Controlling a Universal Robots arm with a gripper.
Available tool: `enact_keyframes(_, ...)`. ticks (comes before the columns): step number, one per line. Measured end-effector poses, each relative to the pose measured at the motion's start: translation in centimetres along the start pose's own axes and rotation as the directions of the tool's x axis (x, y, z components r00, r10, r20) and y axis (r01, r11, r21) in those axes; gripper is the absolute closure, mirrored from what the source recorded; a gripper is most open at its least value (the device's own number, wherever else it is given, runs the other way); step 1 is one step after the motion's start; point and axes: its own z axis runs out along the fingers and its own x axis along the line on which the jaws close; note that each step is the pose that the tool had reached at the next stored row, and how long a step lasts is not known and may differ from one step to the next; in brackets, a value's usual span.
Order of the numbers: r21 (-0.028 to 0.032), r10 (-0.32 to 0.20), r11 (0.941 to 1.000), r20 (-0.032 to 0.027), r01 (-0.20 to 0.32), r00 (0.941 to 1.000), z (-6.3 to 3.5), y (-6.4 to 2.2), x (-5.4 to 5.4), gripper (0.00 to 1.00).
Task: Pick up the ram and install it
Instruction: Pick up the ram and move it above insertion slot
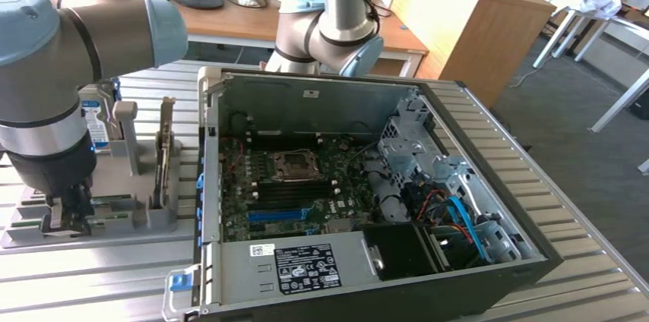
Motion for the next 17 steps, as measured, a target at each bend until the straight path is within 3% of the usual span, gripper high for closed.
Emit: enact_keyframes(17,-0.0001,0.000,1.0000,0.0000,0.000,1.0000,-0.27,0.00,-0.05,0.64)
